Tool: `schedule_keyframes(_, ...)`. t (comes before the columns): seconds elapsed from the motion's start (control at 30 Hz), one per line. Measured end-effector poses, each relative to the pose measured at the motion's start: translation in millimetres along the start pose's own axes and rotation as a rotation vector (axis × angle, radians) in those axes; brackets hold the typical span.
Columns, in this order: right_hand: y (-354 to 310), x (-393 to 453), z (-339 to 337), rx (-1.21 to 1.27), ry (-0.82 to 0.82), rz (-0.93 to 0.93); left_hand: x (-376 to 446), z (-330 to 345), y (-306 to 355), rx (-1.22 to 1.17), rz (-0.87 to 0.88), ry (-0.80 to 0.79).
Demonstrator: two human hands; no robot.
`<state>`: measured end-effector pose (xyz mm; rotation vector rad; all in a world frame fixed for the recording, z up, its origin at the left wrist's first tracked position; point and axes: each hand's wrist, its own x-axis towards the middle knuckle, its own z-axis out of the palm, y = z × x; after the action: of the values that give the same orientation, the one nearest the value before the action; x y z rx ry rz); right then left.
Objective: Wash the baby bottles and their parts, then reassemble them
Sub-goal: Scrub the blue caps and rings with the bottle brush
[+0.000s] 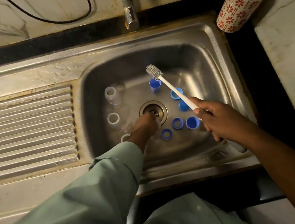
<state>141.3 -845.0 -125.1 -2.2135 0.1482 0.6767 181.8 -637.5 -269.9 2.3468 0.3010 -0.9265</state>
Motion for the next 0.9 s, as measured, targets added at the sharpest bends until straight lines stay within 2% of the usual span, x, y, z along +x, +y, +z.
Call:
schedule_keyframes(0.13, 2.8, -14.8, -8.0, 0.029, -0.028, -0.027, -39.6, -36.8, 7.6, -0.849, -0.1, 0.24)
schedule_keyframes(0.2, 1.5, -22.0, -10.1, 0.011, -0.041, -0.073, -60.9, -59.1, 6.6, -1.062, -0.008, 0.302)
schedule_keyframes(0.23, 0.8, -24.8, -11.7, -0.026, -0.034, -0.105, -69.6, -69.1, 5.2, -1.051, 0.066, 0.336)
schedule_keyframes(0.37, -8.3, -28.9, -27.7, -0.425, 0.065, -0.275, -94.0, -107.5, -10.2, -0.666, 0.303, 0.461)
schedule_keyframes(0.47, -14.3, -24.2, -40.5, -0.55, 0.101, -0.447, -104.3, -129.3, -30.0, -0.772, 0.402, 0.396)
schedule_keyframes(0.57, -19.9, -18.5, -49.3, -0.665, 0.124, -0.566, -115.0, -138.3, -42.3, -0.96, 0.492, 0.234)
schedule_keyframes(0.7, -28.8, -17.5, -57.4, -0.816, 0.184, -0.743, -122.0, -138.9, -39.9, -1.122, 0.378, 0.194)
schedule_keyframes(0.8, -30.7, -18.3, -59.0, -0.934, 0.256, -0.915, -122.3, -138.3, -37.2, -1.052, 0.29, 0.284)
schedule_keyframes(0.9, -32.0, -21.4, -57.6, -0.944, 0.342, -0.982, -121.6, -135.0, -38.5, -0.984, 0.228, 0.43)
